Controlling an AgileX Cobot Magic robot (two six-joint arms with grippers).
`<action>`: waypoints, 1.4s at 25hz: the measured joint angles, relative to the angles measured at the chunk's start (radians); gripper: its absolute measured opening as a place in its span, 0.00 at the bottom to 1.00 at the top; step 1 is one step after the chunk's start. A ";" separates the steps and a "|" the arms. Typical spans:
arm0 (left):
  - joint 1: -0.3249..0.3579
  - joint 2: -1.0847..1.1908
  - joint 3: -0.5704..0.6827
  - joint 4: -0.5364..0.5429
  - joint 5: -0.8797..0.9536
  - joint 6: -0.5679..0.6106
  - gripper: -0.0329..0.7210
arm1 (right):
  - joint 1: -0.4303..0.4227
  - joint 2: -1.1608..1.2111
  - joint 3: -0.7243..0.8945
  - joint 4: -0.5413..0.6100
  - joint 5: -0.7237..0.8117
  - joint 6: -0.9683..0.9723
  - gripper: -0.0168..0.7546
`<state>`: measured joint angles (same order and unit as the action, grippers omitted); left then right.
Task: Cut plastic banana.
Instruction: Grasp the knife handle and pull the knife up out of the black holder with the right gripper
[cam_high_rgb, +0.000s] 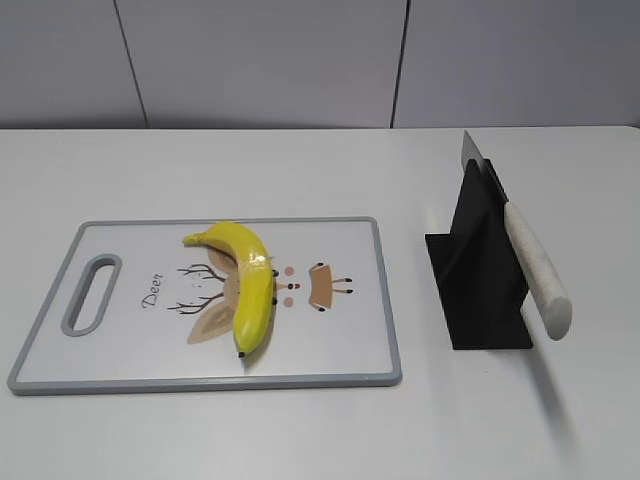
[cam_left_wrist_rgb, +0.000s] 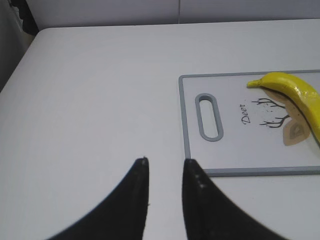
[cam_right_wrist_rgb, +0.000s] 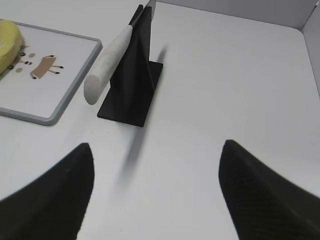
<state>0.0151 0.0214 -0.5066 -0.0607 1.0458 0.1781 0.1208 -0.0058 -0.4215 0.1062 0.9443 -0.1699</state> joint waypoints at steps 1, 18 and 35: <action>0.000 0.000 0.000 0.000 0.000 0.000 0.33 | 0.000 0.000 0.000 0.000 0.000 0.000 0.79; 0.000 0.000 0.000 0.000 0.000 0.000 0.33 | 0.000 0.000 0.001 0.000 0.000 0.000 0.79; 0.000 0.000 0.000 -0.001 0.000 0.000 0.73 | 0.000 0.000 0.001 0.005 0.000 -0.001 0.79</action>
<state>0.0151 0.0214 -0.5066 -0.0616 1.0458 0.1781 0.1208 -0.0058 -0.4207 0.1113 0.9443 -0.1713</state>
